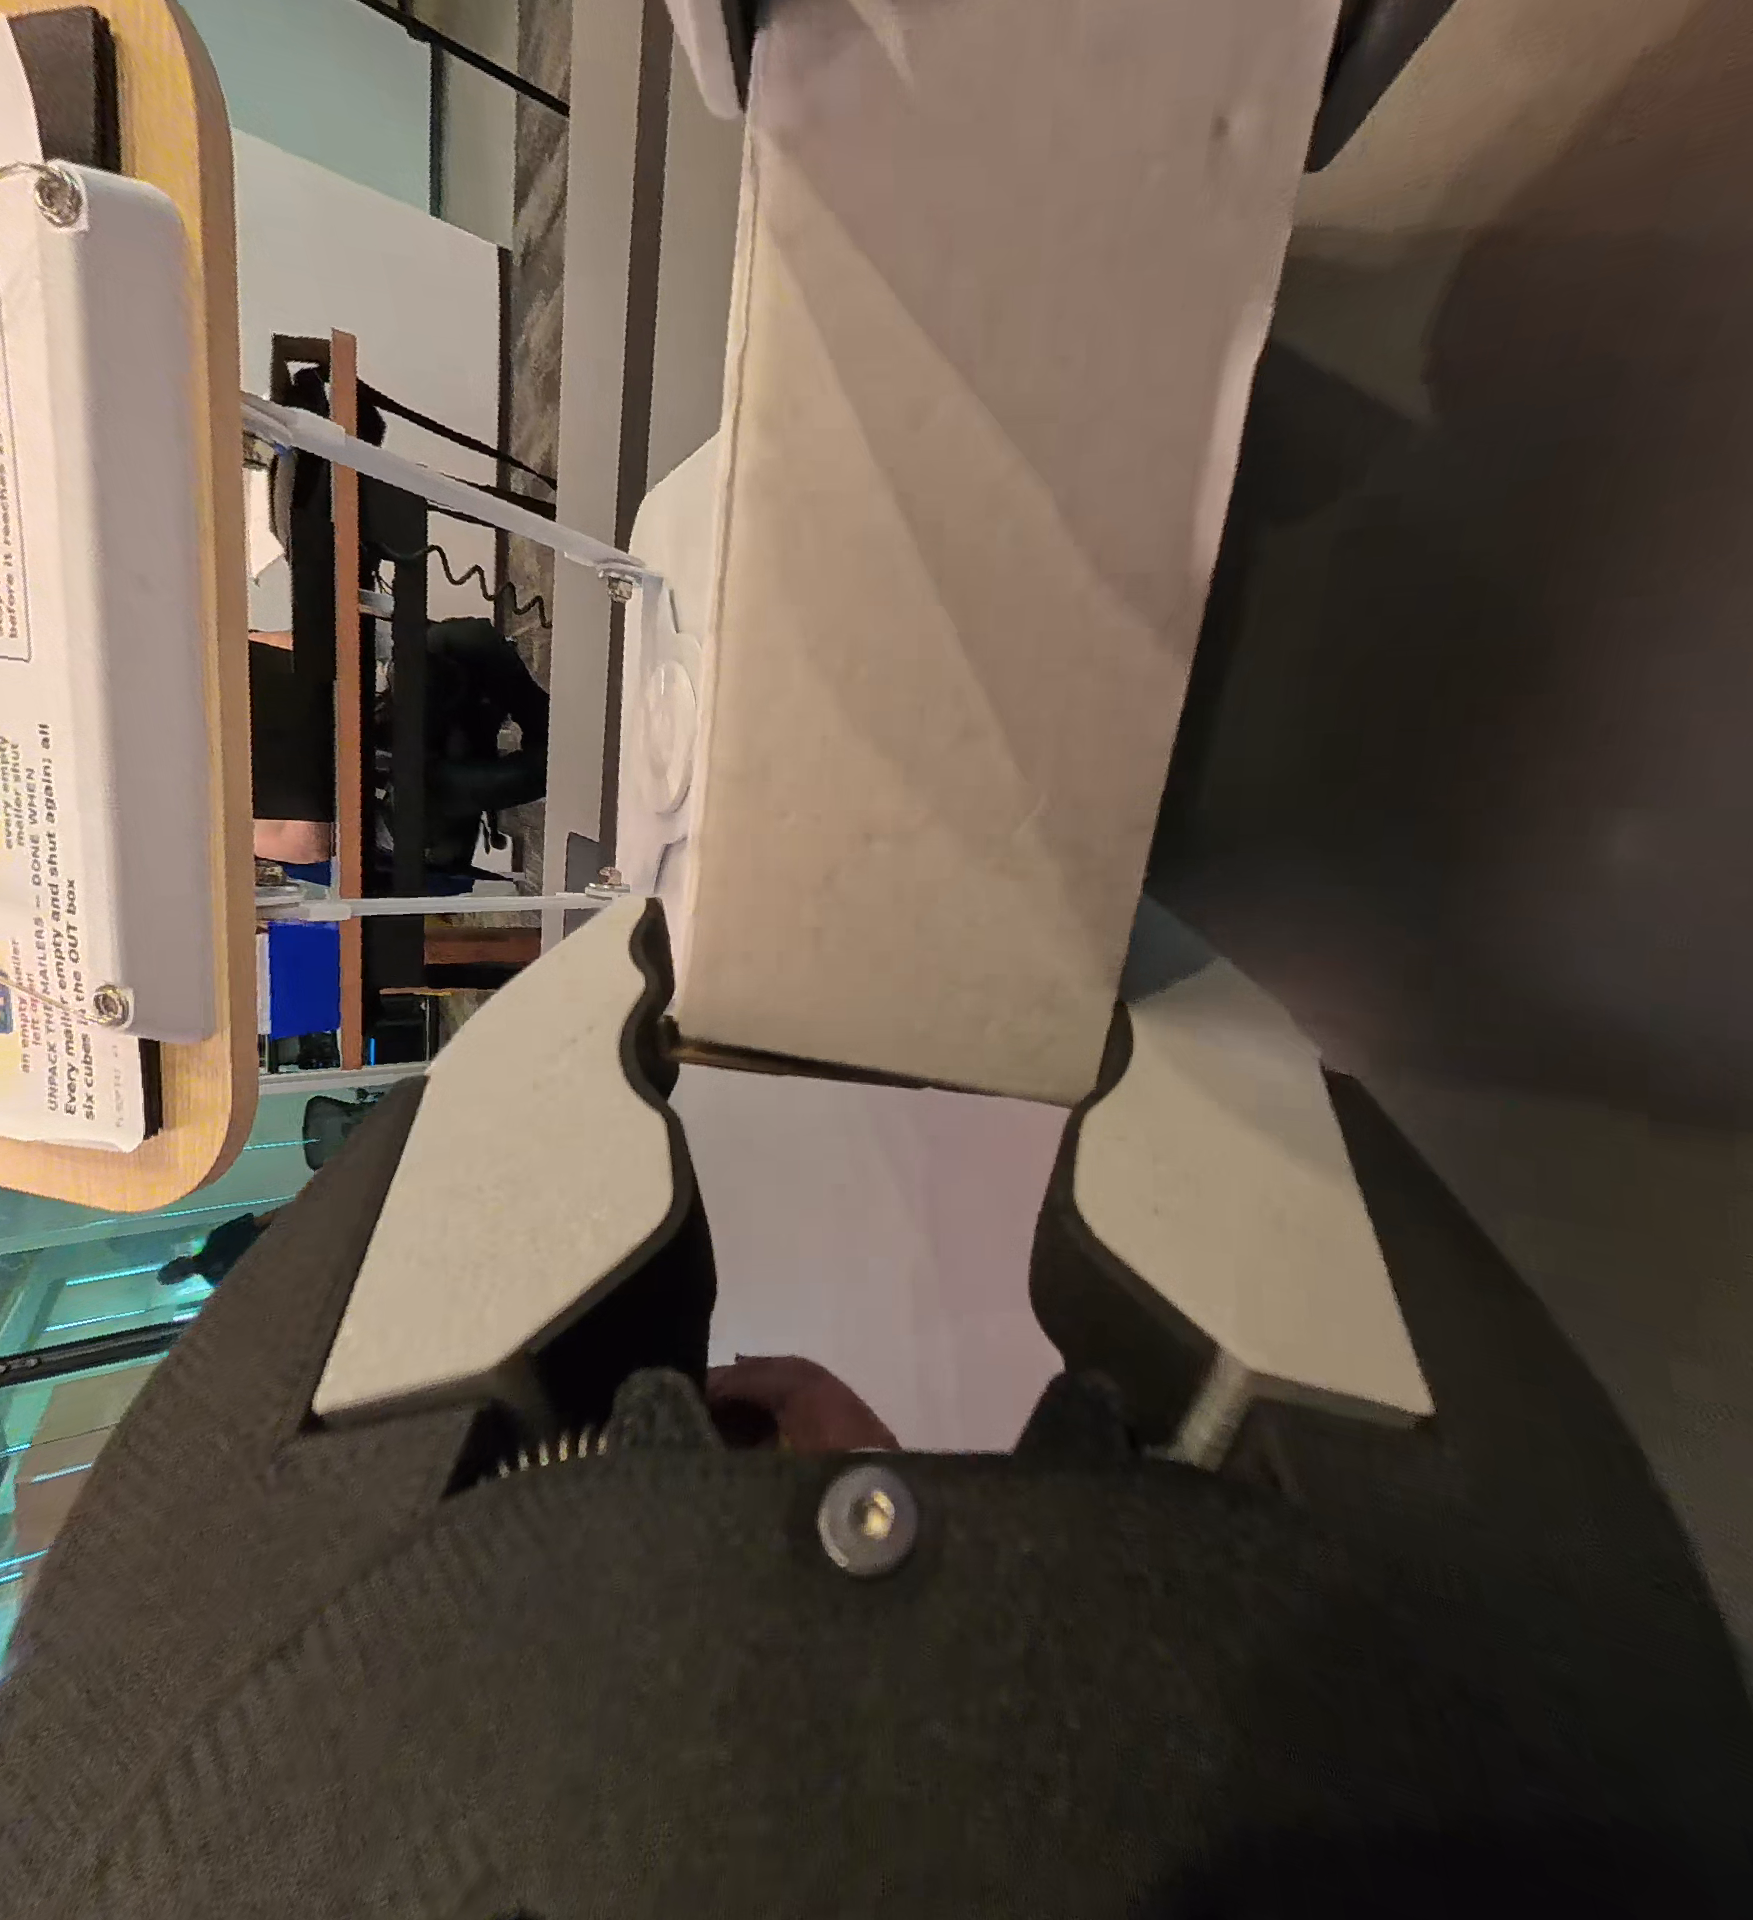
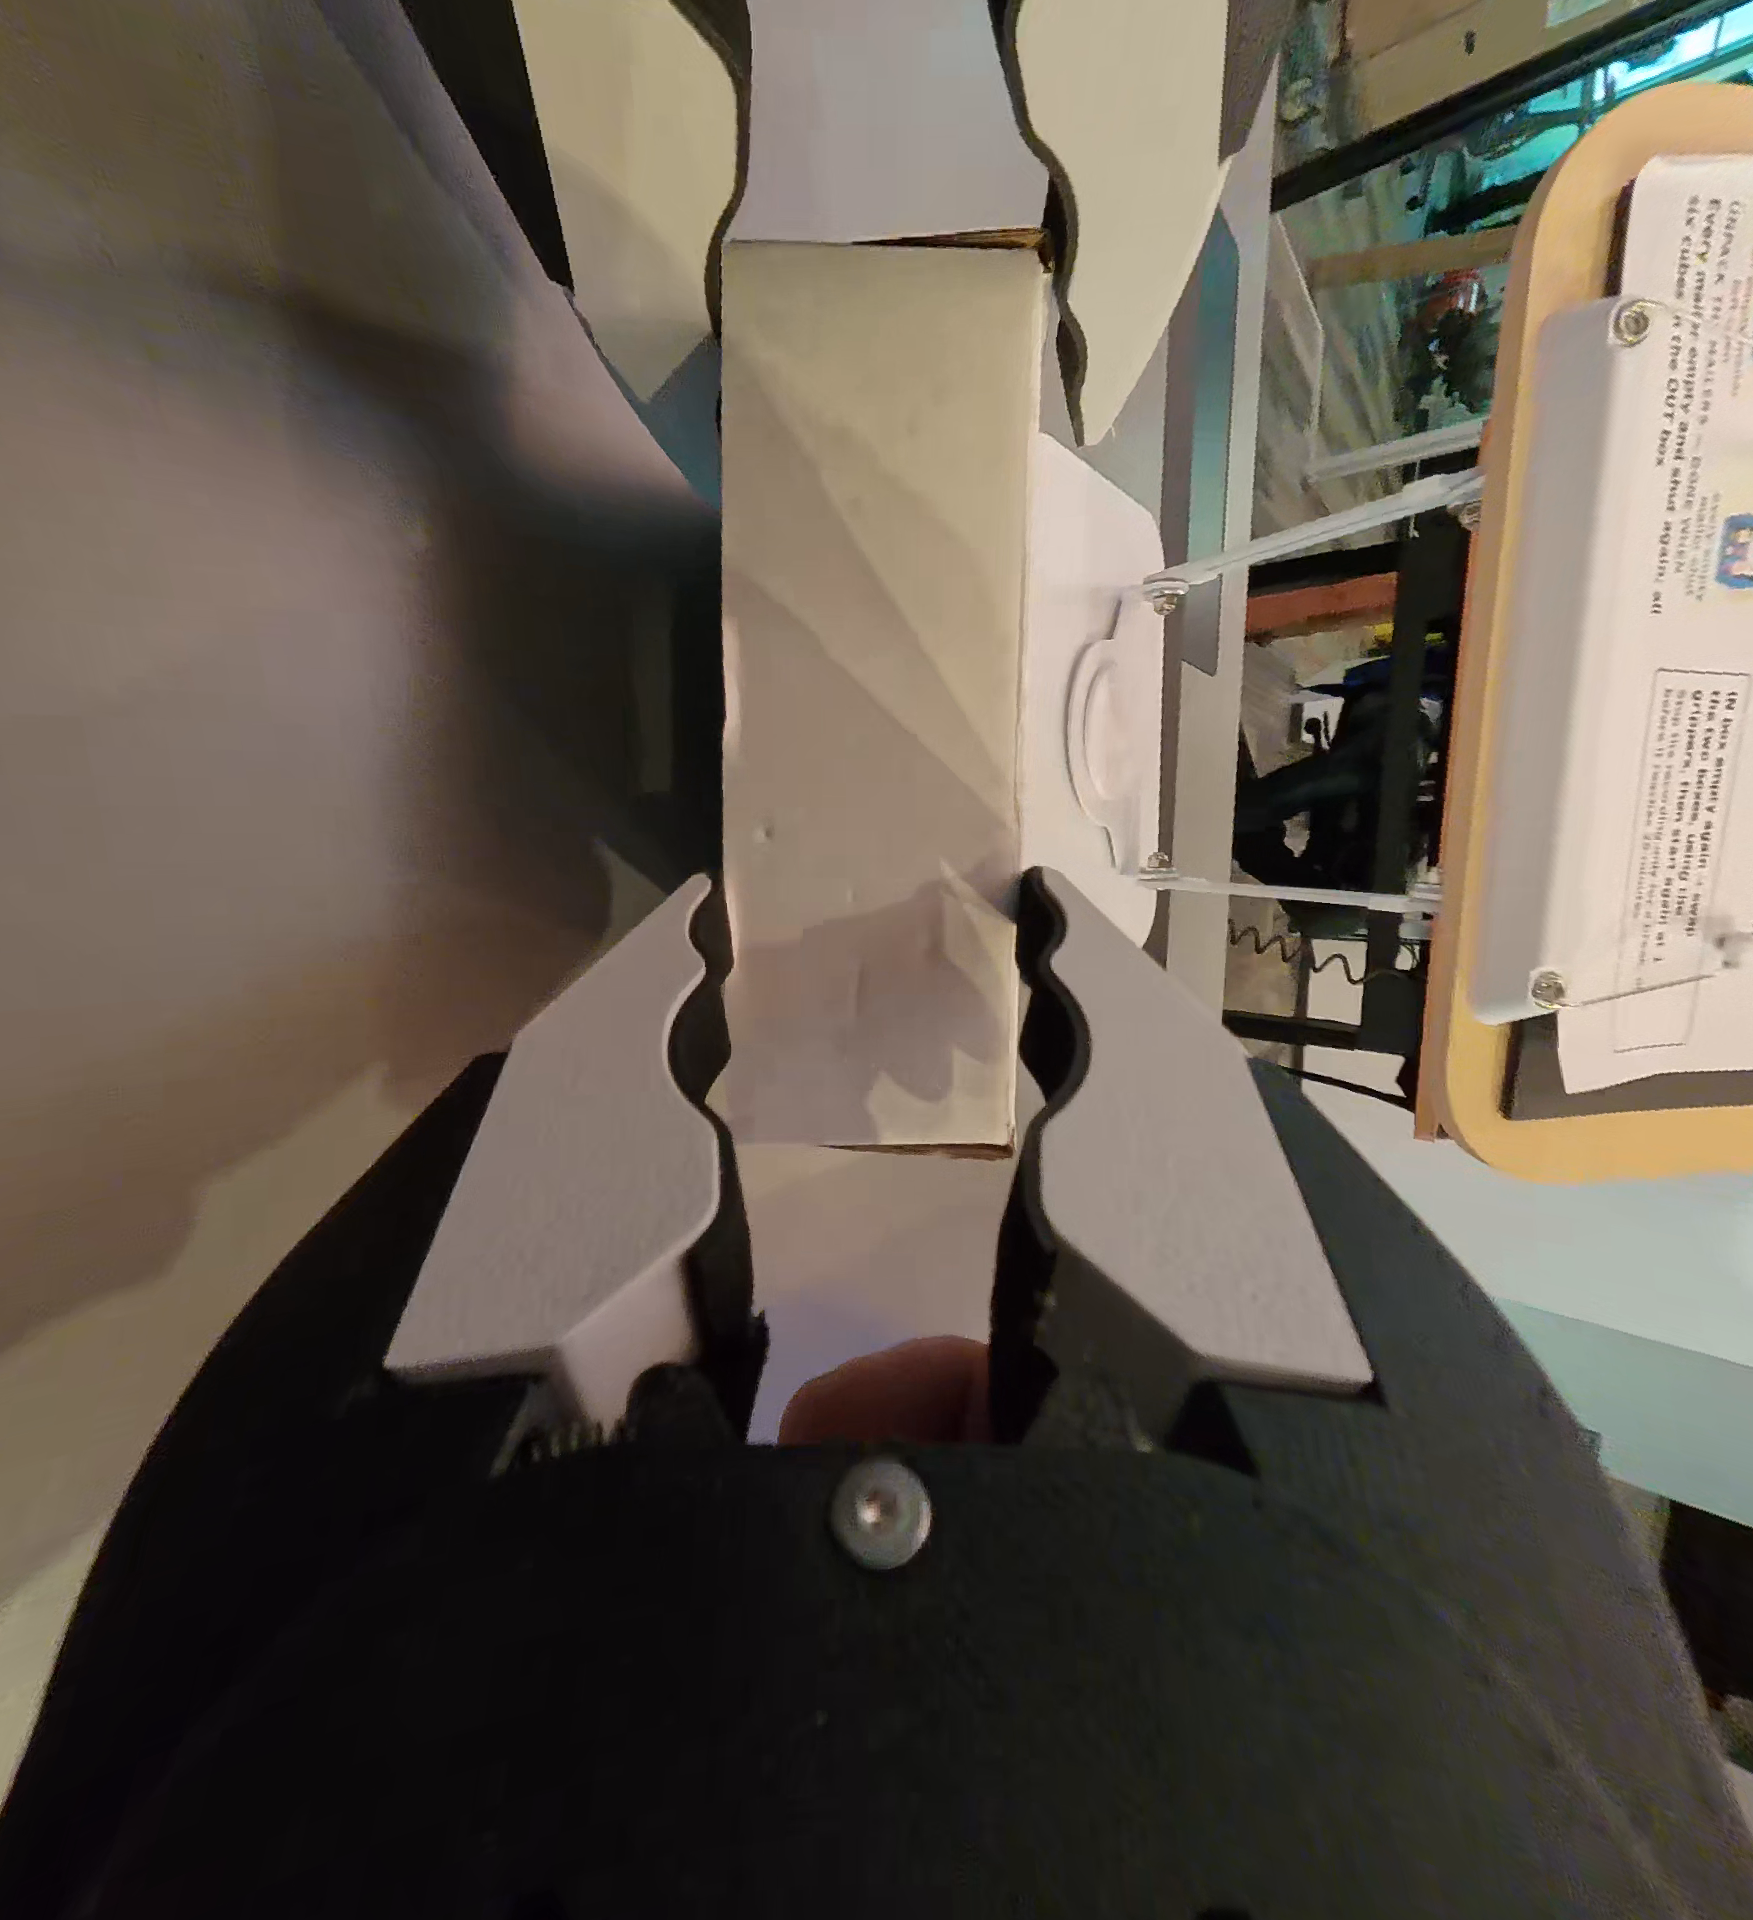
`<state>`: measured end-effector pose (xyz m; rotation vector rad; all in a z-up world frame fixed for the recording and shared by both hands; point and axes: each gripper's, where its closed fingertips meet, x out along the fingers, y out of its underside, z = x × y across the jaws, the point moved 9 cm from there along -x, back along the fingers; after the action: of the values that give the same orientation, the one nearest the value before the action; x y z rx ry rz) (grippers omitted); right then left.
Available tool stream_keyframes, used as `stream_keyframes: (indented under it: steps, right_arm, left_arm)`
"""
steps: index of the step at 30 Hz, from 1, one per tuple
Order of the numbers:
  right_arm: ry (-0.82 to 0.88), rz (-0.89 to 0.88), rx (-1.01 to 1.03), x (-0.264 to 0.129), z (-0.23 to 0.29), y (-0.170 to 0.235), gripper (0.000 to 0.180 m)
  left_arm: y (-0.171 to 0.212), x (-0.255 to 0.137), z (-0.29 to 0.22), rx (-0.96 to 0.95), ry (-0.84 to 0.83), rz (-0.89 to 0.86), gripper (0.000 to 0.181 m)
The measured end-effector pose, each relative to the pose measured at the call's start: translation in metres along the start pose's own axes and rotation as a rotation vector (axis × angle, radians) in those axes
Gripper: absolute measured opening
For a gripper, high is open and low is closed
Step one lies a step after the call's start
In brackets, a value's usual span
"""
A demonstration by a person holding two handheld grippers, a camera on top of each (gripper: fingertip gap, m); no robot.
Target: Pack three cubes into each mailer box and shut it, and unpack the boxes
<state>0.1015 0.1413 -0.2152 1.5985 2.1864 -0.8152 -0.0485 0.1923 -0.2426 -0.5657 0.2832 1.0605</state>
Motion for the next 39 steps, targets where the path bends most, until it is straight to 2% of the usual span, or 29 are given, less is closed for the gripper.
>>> stream_keyframes:
  steps: [11,25,33,35,39]
  right_arm:
    - [-0.108,-0.064,0.081,-0.004,-0.007,0.005,0.054]
    - [-0.327,-0.218,0.366,-0.008,-0.021,0.013,0.056]
    - [-0.414,-0.252,0.462,-0.008,-0.026,0.016,0.057]
    - [-0.380,-0.239,0.428,-0.008,-0.025,0.014,0.057]
    - [-0.135,-0.094,0.069,-0.010,-0.009,-0.001,0.057]
  left_arm:
    - [-0.001,-0.001,-0.003,0.001,-0.018,-0.029,0.075]
    - [0.005,-0.004,-0.004,-0.014,0.004,-0.134,0.075]
    - [0.006,-0.007,-0.005,-0.021,0.041,-0.170,0.076]
    - [0.006,-0.007,-0.003,-0.040,0.056,-0.175,0.075]
    - [0.005,-0.007,-0.001,-0.054,0.076,-0.166,0.074]
